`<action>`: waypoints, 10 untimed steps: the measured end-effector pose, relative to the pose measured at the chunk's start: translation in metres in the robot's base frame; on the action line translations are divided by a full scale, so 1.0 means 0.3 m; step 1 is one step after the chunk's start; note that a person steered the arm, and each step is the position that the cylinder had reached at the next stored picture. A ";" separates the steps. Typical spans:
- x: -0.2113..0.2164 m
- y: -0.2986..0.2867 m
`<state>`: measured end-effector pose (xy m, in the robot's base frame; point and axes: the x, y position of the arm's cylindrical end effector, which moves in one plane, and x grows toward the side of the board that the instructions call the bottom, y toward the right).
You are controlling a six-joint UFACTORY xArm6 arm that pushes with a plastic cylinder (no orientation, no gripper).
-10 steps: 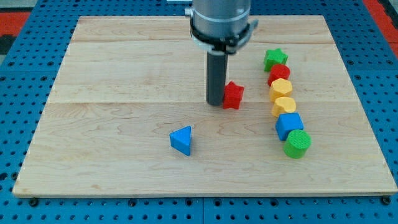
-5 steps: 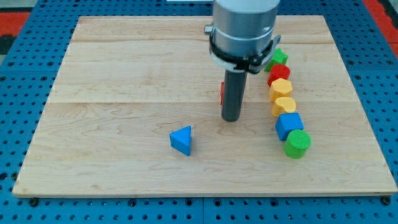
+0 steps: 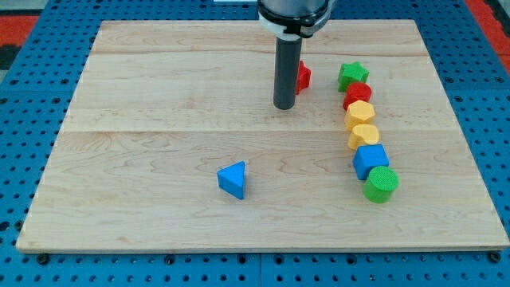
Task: Place the red star above the green star
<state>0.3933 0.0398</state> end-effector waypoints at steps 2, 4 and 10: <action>-0.132 0.050; -0.302 0.025; -0.391 0.243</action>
